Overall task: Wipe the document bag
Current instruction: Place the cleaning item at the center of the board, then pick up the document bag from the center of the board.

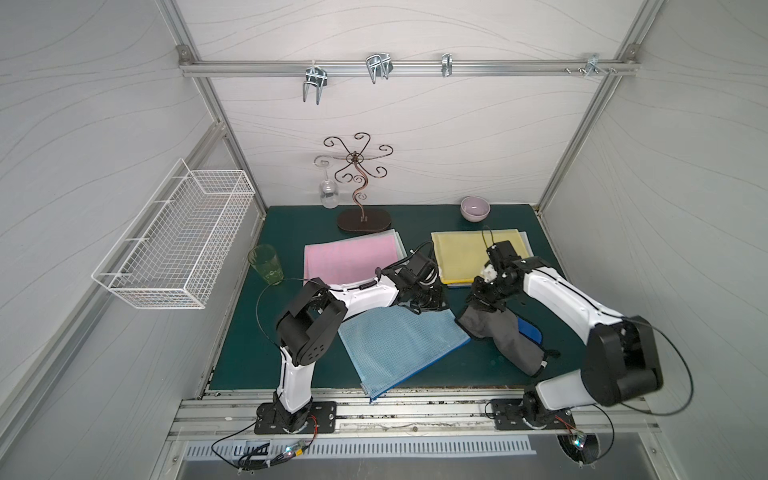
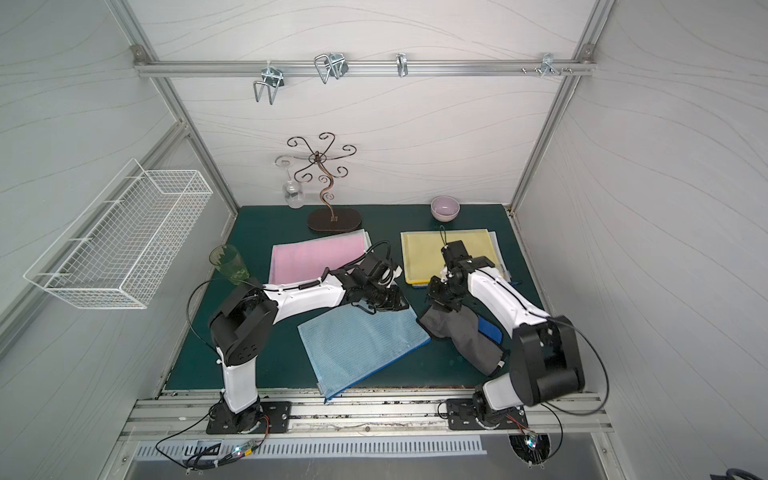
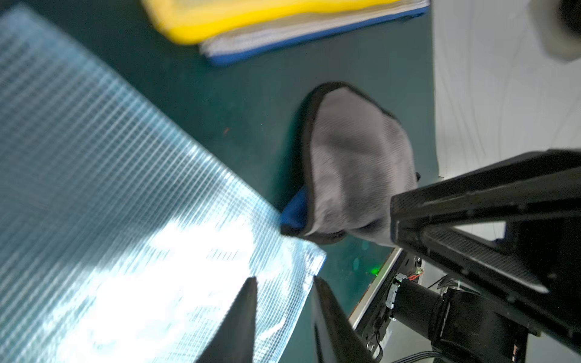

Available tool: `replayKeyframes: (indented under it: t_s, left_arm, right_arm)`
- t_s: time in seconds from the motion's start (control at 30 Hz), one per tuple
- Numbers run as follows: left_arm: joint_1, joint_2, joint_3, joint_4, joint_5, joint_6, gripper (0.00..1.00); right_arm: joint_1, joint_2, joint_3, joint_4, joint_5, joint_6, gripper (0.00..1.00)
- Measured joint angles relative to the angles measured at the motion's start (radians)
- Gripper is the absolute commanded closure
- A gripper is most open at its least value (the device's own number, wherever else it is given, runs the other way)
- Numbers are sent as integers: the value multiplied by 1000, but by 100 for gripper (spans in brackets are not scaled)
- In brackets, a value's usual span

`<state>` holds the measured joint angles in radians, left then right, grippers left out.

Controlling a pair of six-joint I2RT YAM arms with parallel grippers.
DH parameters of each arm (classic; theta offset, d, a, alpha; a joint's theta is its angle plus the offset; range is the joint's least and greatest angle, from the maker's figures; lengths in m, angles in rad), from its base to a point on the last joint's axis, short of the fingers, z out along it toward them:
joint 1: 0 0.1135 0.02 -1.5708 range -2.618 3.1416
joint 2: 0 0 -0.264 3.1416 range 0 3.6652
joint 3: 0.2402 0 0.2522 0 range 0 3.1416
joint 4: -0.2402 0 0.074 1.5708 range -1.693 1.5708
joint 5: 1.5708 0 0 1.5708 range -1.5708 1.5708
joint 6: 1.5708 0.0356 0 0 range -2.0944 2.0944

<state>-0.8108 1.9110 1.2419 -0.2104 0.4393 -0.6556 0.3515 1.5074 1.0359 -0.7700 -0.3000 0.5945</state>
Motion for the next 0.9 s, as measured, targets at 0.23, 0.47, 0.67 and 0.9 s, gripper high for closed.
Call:
replayKeyframes:
  t_s: [0.23,0.47,0.67,0.9]
  left_arm:
    - [11,-69,-211,-28,-47,-37,78]
    - [22,-104,-259,-18,-74,-54,78]
    - [23,-119,-289,19,-85,-63,79]
    - [24,-125,-306,44,-85,-76,79]
  right_arm:
    - [91,262,103,84,-45,-13,55]
    - [92,310,90,97,30,-71,46]
    - [96,307,75,107,24,-138,46]
    - [139,296,22,158,-42,-211,47]
